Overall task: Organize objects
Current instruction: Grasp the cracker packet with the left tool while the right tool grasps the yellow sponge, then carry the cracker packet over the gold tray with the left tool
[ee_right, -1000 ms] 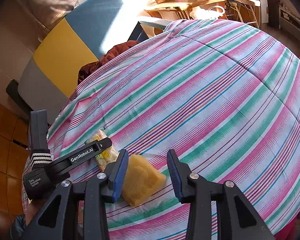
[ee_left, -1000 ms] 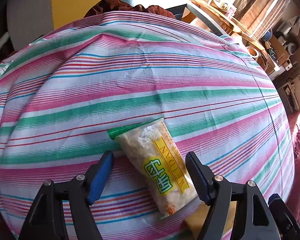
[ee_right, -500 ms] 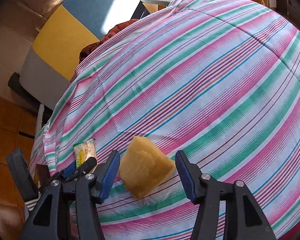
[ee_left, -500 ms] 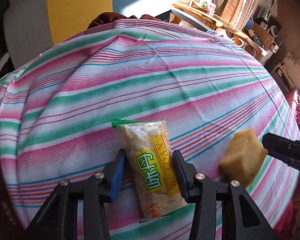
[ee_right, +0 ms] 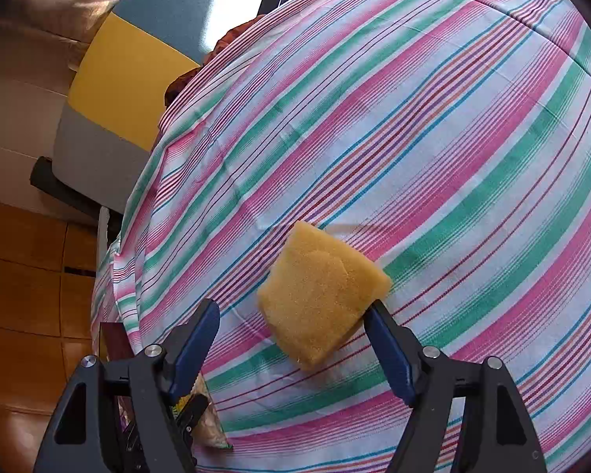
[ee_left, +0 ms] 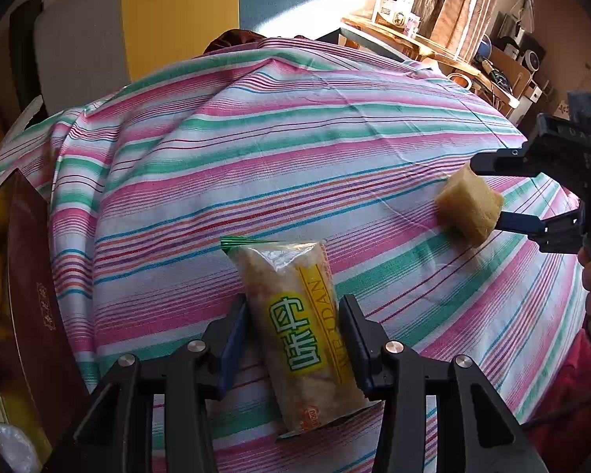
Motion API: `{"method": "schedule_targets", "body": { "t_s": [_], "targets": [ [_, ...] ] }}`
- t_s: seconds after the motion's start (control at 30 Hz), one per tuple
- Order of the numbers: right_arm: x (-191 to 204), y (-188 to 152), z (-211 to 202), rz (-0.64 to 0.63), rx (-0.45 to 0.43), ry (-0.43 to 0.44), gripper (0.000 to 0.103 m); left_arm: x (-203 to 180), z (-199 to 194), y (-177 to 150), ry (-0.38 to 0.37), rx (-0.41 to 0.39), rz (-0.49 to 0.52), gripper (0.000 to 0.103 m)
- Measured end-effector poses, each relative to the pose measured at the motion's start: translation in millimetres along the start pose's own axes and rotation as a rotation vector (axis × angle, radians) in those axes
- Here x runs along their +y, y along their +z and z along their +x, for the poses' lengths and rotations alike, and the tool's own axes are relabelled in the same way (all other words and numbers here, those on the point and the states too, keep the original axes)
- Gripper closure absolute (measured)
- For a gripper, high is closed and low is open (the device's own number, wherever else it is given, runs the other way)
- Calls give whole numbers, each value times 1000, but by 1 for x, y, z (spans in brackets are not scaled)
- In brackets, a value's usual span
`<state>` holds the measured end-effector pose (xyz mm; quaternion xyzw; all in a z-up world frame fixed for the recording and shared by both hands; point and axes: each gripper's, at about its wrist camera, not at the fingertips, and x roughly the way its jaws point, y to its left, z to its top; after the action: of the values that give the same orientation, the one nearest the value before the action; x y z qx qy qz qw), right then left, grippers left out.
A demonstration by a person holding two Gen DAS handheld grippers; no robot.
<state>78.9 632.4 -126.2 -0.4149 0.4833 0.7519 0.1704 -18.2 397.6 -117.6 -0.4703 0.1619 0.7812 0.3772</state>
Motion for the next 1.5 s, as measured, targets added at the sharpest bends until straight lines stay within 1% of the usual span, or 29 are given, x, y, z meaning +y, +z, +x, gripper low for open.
{"method": "schedule_targets", "body": {
  "t_s": [0.07, 0.17, 0.23, 0.3, 0.33, 0.37, 0.43, 0.47, 0.53, 0.57, 0.63, 0.67, 0.7, 0.73, 0.8, 0.87, 0.97, 1.0, 1.03, 1.1, 1.2, 1.23, 1.27, 1.33, 1.37, 1.4, 1.5],
  "targets": [
    [3, 3, 3, -19, -37, -27, 20, 0, 0, 0, 0, -4, -4, 56],
    [9, 6, 6, -78, -91, -123, 20, 1, 0, 0, -5, -9, -7, 56],
    [8, 7, 7, -98, -103, -166, 22, 1, 0, -1, -8, -16, -6, 56],
    [7, 7, 9, -96, -101, -175, 23, 2, 0, -2, -11, -19, -7, 56],
    [7, 7, 8, -93, -98, -166, 23, 2, 0, -2, -13, -19, -9, 56],
    [6, 8, 6, -84, -95, -139, 24, 2, 1, -2, -15, -19, -10, 56],
    [1, 9, 1, -39, -89, -65, 24, 2, 1, -1, -17, -18, -11, 55],
    [-2, 10, -1, -23, -93, -60, 24, 2, 1, -1, -18, -18, -11, 55],
    [-6, 13, -1, -19, -100, -89, 24, 3, 1, -1, -19, -19, -13, 55],
    [-9, 14, -1, -3, -100, -85, 24, 3, 2, -1, -19, -20, -14, 55],
    [-15, 14, -3, 45, -86, -5, 24, 4, 1, -1, -23, -20, -17, 55],
    [-15, 14, -8, 54, -96, 27, 24, 4, 2, -1, -25, -18, -19, 55],
    [-11, 14, -13, 43, -118, 32, 24, 4, 2, -1, -27, -16, -21, 54],
    [-5, 14, -20, 16, -149, 12, 24, 5, 2, -1, -28, -15, -22, 54],
    [5, 14, -32, -66, -225, -83, 24, 4, 2, 0, -27, -15, -22, 54],
    [19, 17, -33, -146, -265, -165, 24, 4, 2, -1, -24, -16, -19, 54],
    [31, 12, -32, -227, -271, -216, 24, 5, 2, 0, -26, -15, -22, 54],
    [35, 11, -29, -254, -269, -244, 24, 6, 2, -1, -26, -14, -21, 54],
    [27, 8, -35, -281, -268, -278, 24, 6, 2, -1, -26, -15, -21, 54],
    [34, 6, -23, -333, -261, -333, 24, 6, 2, -1, -26, -17, -21, 54],
    [34, 4, -19, -370, -249, -379, 24, 5, 2, -1, -24, -19, -20, 54],
    [34, 4, -16, -379, -248, -386, 25, 5, 2, -1, -25, -19, -20, 54],
    [34, 4, -15, -388, -250, -394, 32, 5, 2, -1, -24, -20, -20, 54],
    [33, 5, -9, -407, -238, -413, 54, 4, 2, -2, -19, -25, -14, 54],
    [32, 6, -7, -411, -230, -420, 61, 3, 2, -2, -15, -28, -10, 54],
    [32, 6, -7, -414, -234, -415, 64, 2, 2, -2, -12, -32, -6, 55],
    [35, 5, -13, -424, -254, -409, 67, 2, 0, -2, -4, -41, -6, 57]
  ]
}}
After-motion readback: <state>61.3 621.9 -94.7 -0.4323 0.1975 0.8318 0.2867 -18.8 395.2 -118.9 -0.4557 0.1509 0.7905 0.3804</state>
